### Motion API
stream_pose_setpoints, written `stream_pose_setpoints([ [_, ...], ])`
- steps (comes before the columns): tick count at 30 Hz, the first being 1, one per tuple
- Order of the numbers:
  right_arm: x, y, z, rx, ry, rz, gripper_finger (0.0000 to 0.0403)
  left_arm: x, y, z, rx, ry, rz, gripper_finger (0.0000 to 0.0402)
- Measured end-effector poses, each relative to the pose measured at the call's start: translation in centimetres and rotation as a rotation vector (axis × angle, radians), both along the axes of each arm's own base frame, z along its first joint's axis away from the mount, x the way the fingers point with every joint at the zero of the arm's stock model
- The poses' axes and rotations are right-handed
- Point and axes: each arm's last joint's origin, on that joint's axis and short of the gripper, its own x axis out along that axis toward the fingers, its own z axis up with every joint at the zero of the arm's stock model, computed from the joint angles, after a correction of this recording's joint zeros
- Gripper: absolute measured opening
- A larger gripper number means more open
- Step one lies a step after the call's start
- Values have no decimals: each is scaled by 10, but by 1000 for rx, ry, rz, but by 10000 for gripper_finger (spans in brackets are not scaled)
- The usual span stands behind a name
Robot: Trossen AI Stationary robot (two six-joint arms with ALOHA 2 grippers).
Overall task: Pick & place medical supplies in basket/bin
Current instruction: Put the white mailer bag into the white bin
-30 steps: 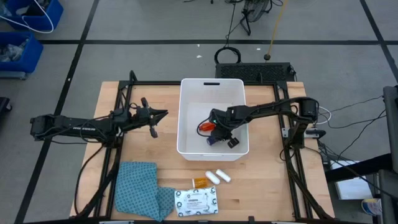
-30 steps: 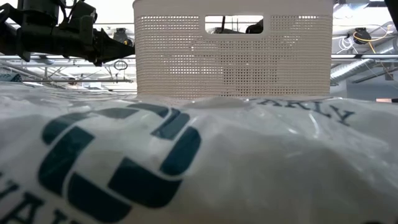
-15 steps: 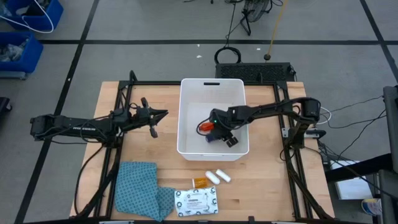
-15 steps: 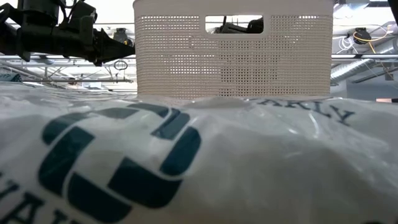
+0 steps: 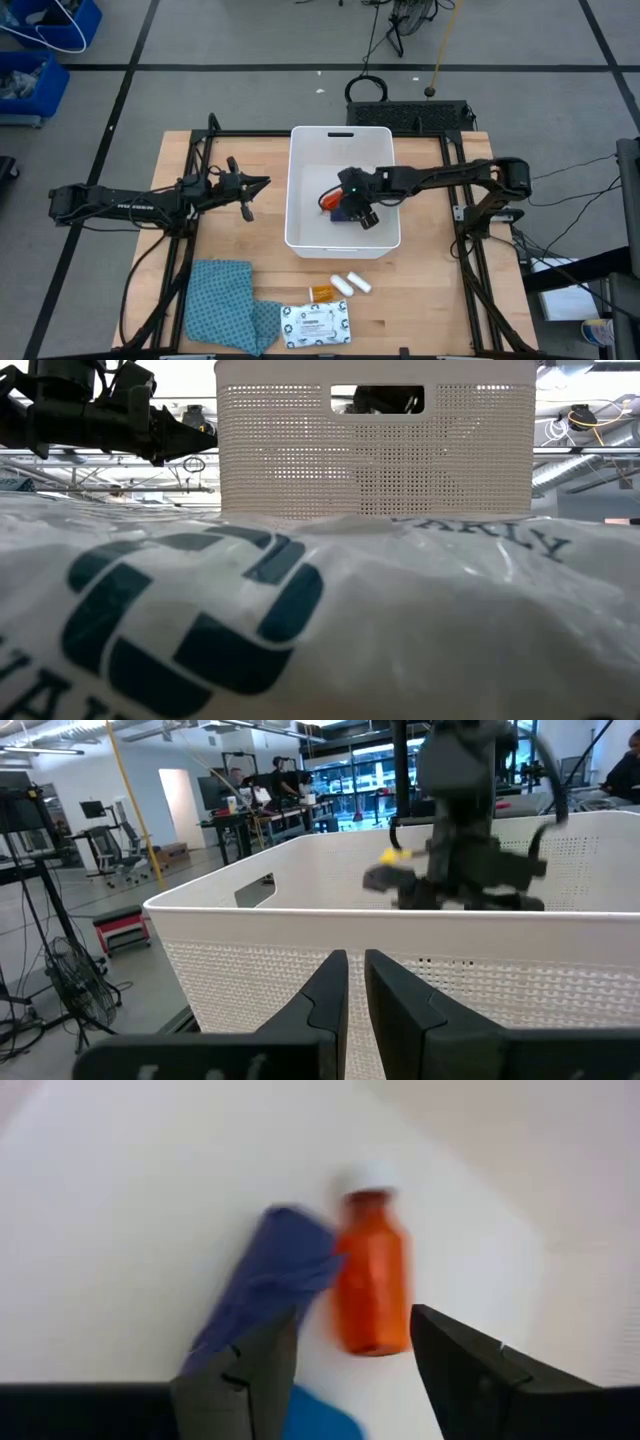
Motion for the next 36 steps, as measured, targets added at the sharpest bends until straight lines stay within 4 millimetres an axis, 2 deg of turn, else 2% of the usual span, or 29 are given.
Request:
stream_pose_setpoints([
  [6,-7,1,37,-21,-129,6,135,0,0,0,0,0,0,44],
  [15,-19,4,59,2,-201,28,11,0,0,0,-1,-1,0,44],
  [21,-26,2,78,95,-312,2,6,0,0,0,-1,0,0,44],
  [29,-49,-15,124,442,-573,-24,1,0,0,-1,-2,9,1,44],
  [36,-84,-8,146,458,-595,-33,1,0,0,-2,-3,23,1,44],
])
